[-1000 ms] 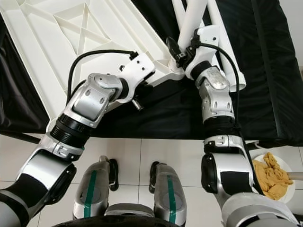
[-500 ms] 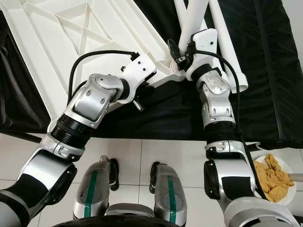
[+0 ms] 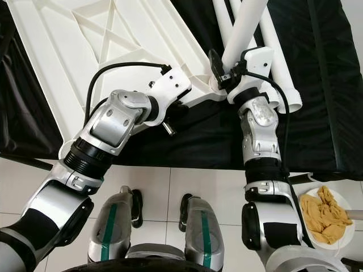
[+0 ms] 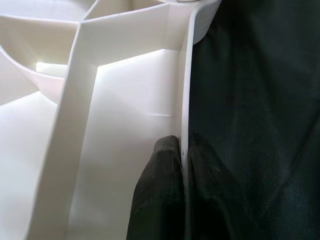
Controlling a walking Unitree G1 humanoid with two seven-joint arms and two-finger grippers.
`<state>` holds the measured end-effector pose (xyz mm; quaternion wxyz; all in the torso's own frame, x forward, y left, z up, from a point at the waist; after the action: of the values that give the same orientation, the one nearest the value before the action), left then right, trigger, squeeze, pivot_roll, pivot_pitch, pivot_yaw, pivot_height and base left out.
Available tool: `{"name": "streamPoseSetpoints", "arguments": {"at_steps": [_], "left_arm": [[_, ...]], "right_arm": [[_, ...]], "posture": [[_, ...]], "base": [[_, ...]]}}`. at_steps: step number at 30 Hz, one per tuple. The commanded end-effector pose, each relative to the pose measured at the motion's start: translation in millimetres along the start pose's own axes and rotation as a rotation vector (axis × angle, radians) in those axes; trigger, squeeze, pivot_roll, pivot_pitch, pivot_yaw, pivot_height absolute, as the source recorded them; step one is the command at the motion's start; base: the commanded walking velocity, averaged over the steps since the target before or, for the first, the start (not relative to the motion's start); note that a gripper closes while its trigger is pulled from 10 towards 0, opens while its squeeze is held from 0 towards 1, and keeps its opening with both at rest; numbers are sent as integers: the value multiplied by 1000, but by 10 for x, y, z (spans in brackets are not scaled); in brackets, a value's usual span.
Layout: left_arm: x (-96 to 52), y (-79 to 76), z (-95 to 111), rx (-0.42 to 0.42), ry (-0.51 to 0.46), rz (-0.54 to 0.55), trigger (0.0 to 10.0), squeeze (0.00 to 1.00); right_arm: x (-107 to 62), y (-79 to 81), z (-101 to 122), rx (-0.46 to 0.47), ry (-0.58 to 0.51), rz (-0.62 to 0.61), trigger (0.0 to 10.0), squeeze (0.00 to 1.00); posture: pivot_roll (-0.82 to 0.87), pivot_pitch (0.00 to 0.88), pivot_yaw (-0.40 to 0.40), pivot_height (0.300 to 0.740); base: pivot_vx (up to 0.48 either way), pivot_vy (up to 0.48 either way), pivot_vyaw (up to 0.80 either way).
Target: Building children table
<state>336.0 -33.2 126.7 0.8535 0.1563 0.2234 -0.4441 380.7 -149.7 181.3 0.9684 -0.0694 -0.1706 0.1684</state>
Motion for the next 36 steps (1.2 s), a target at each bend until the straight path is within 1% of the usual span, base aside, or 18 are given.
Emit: {"name": "streamPoseSetpoints", "arguments": {"at_steps": [1, 5, 6, 14, 19, 22, 24, 27, 30, 31, 32, 33, 34, 35, 36], "left_arm": [[-28, 210, -50, -42, -4, 135, 10000, 0], [-26, 207, -49, -41, -4, 133, 10000, 0], [-23, 205, -47, -40, -3, 131, 10000, 0], [-21, 197, -55, -39, 0, 129, 10000, 0], [-19, 195, -63, -39, 2, 128, 10000, 0], [-21, 198, -61, -36, 2, 129, 10000, 0], [-22, 198, -60, -34, 2, 128, 10000, 0], [-19, 183, -57, -28, 2, 123, 10000, 0], [-18, 178, -55, -26, 1, 121, 10000, 0], [-18, 173, -53, -25, 0, 119, 10000, 0], [-15, 166, -53, -24, 1, 117, 10000, 0], [-15, 166, -53, -24, 1, 117, 10000, 0], [-12, 163, -54, -24, 1, 116, 10000, 0], [-10, 151, -54, -21, 2, 112, 10000, 0], [-9, 145, -54, -19, 2, 109, 10000, 0]], "right_arm": [[-41, 144, 133, 4, -103, 11, 10000, 0], [-55, 156, 81, 13, -82, 11, 10000, 0], [-49, 179, 55, 14, -70, 19, 10000, 0], [-28, 210, 75, 9, -80, 32, 10000, 0], [-30, 234, 44, 40, -74, 32, 10000, 0], [-20, 275, 41, 25, -69, 54, 10000, 0], [22, 338, 35, 20, -42, 87, 10000, 0], [64, 386, -47, 34, 24, 118, 10000, 0], [69, 397, -53, 40, 30, 128, 10000, 0], [87, 399, -81, 60, 49, 148, 10000, 0], [124, 345, -139, 72, 87, 148, 10000, 0], [124, 345, -139, 72, 87, 148, 10000, 0], [147, 302, -178, 80, 113, 144, 10000, 0], [181, 242, -197, 112, 129, 137, 6431, 0], [211, 198, -189, 139, 129, 127, 3412, 0]], "posture": [[51, 119, -11, 740], [52, 119, -10, 740], [52, 116, -10, 740], [55, 112, -11, 740], [58, 106, -14, 740], [60, 103, -13, 740], [58, 99, -11, 740], [58, 95, -10, 740], [58, 95, -10, 740], [58, 94, -9, 740], [54, 91, -4, 740], [54, 91, -4, 740], [54, 91, -4, 740], [56, 89, -4, 740], [58, 89, -5, 740]], "base": [[0, 0, 0], [0, 0, 0], [0, 0, 0], [0, 0, 0], [0, 0, 0], [0, 0, 0], [0, 0, 0], [0, 0, 0], [0, 0, 0], [0, 0, 0], [0, 0, 0], [0, 0, 0], [0, 0, 0], [0, 0, 0], [0, 0, 0]]}}
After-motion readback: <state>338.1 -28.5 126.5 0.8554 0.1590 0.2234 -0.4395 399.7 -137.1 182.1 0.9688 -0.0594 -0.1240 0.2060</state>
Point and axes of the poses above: a point about 5 cm out from each wrist's last joint towards the gripper, its own x axis pointing out of the wrist towards the gripper, its own z axis along the axis of the wrist's last joint, y = z × x, the point moved 6 cm from there along x, pointing out of the wrist towards the gripper, and after that the axes turned 5 degrees about -x, right-handed, at the moved point
